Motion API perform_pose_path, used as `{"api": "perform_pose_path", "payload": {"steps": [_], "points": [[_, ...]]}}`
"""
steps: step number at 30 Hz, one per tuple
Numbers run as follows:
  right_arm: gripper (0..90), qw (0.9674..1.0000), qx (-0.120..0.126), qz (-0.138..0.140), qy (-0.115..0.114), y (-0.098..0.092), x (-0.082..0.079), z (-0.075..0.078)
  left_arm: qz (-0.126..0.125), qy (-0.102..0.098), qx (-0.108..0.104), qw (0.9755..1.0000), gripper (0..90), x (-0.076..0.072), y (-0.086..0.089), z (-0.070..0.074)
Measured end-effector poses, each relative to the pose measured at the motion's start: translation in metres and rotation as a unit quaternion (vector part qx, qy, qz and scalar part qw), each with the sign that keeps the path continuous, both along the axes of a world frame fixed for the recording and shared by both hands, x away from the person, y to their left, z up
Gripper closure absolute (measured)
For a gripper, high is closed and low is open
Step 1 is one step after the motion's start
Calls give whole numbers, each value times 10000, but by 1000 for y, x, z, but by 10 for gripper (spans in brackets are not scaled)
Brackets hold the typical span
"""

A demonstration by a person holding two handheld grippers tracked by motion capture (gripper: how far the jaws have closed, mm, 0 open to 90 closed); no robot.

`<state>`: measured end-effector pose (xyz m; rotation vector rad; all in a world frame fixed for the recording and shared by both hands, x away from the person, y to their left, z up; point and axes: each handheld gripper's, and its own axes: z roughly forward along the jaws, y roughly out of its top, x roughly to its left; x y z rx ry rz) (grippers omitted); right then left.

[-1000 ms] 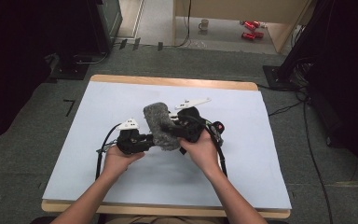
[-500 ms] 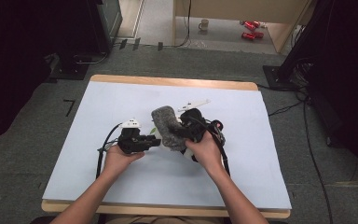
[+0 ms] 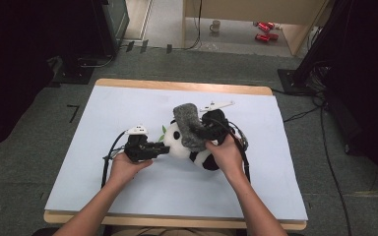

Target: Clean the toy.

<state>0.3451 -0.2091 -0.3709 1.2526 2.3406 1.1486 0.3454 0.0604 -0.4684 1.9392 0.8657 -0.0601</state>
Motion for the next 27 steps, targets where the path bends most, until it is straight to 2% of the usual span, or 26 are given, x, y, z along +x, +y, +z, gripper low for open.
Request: {"api": "perform_pose_path", "payload": {"steps": [5, 11, 16, 19, 22, 23, 27], "points": [[766, 9990, 403, -50, 174, -9, 1, 2, 26, 17, -7, 10000, 685, 0, 0, 0], [769, 9980, 513, 328, 172, 13, -8, 6, 31, 5, 68, 10000, 685, 0, -1, 0], [768, 9966, 406, 681, 221, 39, -17, 2, 43, -26, 78, 10000, 685, -2, -1, 2], [768, 9960, 211, 814, 309, 51, -18, -7, 38, -52, 38, 10000, 685, -3, -2, 3], [767, 9960, -109, 777, 419, 53, -14, -21, 15, -87, 103, 9999, 685, -4, -4, 4], [767, 9959, -71, 788, 446, 52, -13, -22, 8, -85, 88, 9999, 686, -4, -4, 3], [762, 9962, -276, 757, 335, 49, -12, -19, -21, -86, 18, 10000, 685, -4, -5, 3]]}}
